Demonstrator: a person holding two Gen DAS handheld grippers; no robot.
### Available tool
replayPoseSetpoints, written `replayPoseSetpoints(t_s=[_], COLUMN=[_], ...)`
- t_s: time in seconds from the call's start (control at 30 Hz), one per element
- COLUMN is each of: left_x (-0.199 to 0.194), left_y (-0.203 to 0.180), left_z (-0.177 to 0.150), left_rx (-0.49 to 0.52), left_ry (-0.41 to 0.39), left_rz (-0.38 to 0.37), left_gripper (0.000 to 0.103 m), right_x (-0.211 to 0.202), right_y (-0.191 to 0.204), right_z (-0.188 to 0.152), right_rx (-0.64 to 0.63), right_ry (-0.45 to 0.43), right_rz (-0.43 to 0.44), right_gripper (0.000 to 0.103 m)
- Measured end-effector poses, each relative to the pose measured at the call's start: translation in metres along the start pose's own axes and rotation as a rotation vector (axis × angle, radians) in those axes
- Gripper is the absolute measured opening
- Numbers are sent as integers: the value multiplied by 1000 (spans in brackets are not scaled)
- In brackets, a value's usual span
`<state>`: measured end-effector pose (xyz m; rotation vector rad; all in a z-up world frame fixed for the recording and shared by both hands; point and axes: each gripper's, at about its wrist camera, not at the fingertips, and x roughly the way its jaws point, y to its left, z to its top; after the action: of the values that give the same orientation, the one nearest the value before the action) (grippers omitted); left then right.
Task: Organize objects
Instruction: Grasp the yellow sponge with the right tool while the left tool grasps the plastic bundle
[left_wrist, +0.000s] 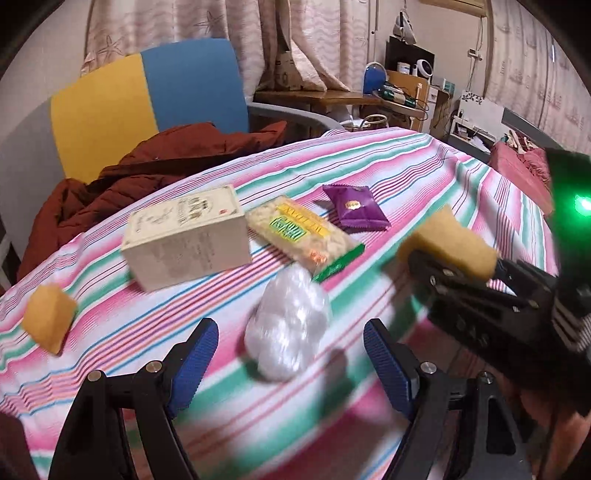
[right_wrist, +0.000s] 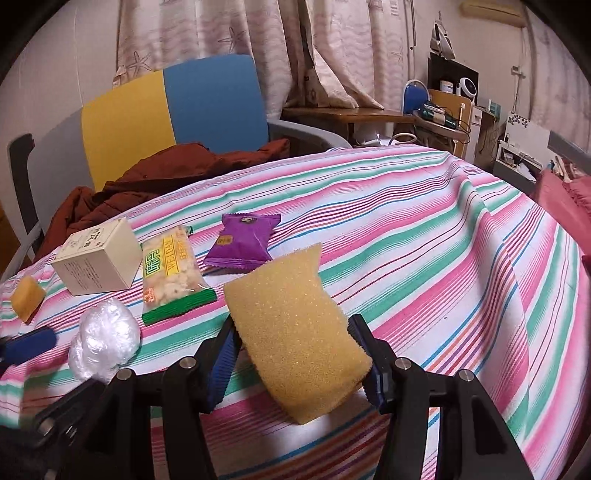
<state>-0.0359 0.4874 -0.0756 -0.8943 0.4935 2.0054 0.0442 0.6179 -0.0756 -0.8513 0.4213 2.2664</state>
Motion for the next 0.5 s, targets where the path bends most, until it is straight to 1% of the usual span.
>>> replayPoseSetpoints(t_s=[0.03, 0.07, 0.1, 0.13, 0.17, 0.2, 0.3, 0.4, 0.43, 0.5], left_x=[4, 7, 10, 15, 19, 23, 23, 21, 20, 17], left_y=[-1, -1, 0, 1, 2, 5, 6, 9, 11, 14], left_z=[2, 2, 2, 2, 1, 0, -1, -3, -4, -6], left_rx=[14, 18, 14, 9, 3, -9, -12, -23, -31, -48], left_ry=[-2, 2, 9, 21, 36, 55, 43, 29, 23, 12], left_rz=[6, 7, -4, -14, -27, -45, -45, -55, -53, -50], left_gripper=[80, 75, 72, 66, 58, 55, 51, 42, 37, 37], right_x=[0, -1, -1, -1, -1, -1, -2, -2, -2, -2], right_y=[0, -1, -1, -1, -1, -2, -2, -1, -1, -2], right_z=[0, 0, -1, -1, -1, -1, -2, -1, -1, -1], right_rx=[1, 3, 4, 5, 7, 8, 8, 2, 1, 3], right_ry=[0, -1, -2, -2, -2, -2, -3, -8, -9, -7], right_rz=[0, -1, 0, 2, 3, 4, 3, 0, 1, 4], right_gripper=[59, 59, 59, 59, 59, 59, 59, 59, 59, 59])
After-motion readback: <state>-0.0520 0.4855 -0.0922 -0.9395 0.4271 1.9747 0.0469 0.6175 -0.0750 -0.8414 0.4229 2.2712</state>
